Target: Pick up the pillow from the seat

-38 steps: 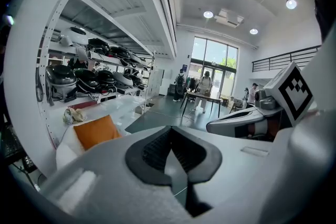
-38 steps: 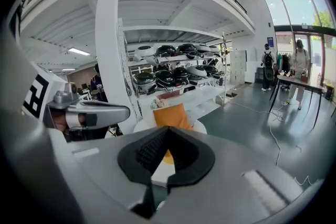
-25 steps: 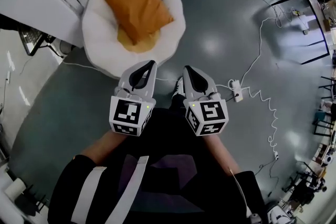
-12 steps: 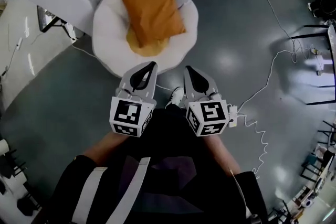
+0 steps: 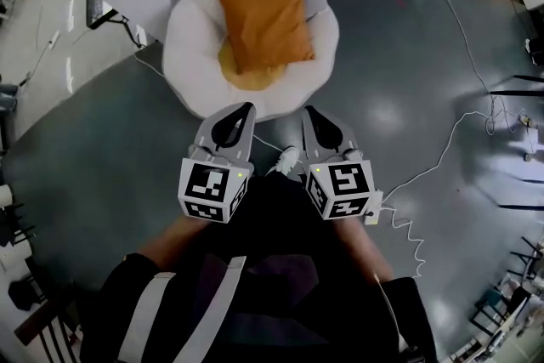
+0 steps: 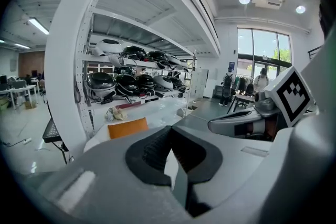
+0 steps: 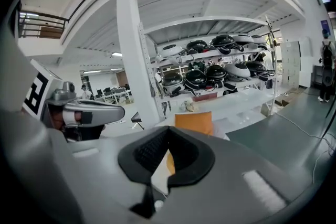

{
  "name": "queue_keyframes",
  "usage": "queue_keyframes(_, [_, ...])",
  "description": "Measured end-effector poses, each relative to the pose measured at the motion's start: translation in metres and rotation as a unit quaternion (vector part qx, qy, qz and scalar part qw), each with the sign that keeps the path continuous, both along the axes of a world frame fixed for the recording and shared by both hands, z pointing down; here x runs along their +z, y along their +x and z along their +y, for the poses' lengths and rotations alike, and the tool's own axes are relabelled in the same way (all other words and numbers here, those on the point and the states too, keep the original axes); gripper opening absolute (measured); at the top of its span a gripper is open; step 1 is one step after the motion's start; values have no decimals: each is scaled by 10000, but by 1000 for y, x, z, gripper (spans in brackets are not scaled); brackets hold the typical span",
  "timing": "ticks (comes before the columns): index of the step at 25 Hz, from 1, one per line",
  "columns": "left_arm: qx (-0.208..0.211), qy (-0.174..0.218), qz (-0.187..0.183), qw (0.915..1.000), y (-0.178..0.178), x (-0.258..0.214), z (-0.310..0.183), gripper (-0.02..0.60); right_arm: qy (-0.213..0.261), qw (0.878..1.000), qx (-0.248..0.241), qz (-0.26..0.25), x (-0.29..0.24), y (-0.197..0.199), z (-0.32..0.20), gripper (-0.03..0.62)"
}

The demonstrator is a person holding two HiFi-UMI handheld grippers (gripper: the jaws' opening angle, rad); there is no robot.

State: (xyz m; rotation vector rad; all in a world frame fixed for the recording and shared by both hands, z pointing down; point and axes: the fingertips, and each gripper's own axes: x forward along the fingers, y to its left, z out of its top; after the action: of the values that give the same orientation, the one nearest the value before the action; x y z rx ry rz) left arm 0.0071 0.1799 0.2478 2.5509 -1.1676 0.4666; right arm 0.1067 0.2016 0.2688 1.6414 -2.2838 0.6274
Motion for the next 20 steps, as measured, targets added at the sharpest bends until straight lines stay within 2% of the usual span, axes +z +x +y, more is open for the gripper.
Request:
queue_keyframes(4, [-145,-94,-13,9998,-6,5,-8,5,-98,9999,-93,-19,5,-2,-8,3])
queue_keyframes(10, [-160,-202,202,9995,-5,15,-32,5,-214,9994,-169,194,7,-7,-30,3])
queue_keyframes(14, [-123,-168,308,9993,-3,14,-54,5,-236,9992,-96,319,7,-3,-51,3])
queue_keyframes(20, [-182,-349,384,9985,-16,28,-90,5,-373,9983,-6,453,13,-5,-91,3])
